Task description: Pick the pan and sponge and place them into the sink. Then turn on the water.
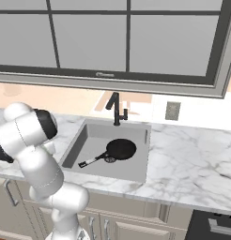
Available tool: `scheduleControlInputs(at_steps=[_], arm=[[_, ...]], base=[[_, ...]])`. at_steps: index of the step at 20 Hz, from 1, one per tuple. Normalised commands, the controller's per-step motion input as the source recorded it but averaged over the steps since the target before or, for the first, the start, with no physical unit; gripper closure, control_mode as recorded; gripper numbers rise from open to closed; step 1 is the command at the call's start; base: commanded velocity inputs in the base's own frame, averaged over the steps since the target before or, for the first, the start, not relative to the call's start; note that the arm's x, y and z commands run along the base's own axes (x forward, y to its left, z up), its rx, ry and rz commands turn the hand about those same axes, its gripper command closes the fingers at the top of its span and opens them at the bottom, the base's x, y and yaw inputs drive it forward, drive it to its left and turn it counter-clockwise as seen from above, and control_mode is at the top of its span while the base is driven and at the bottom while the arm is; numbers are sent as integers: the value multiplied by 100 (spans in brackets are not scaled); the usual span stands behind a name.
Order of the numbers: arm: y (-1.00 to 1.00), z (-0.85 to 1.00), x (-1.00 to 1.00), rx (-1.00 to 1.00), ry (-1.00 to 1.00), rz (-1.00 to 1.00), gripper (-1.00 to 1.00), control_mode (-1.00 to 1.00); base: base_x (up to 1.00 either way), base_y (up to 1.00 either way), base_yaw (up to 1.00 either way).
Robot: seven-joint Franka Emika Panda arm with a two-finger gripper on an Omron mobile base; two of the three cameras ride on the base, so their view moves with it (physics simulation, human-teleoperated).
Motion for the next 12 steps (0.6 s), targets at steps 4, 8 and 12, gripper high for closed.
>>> scheduleControlInputs(at_steps=[4, 8, 12], arm=[[0, 0, -39, 0, 0, 0, -100, -100], [0, 5, -50, 0, 0, 0, -100, -100], [-14, 23, -25, 0, 0, 1, -100, -100]], base=[[0, 0, 0], [0, 0, 0], [0, 0, 0]])
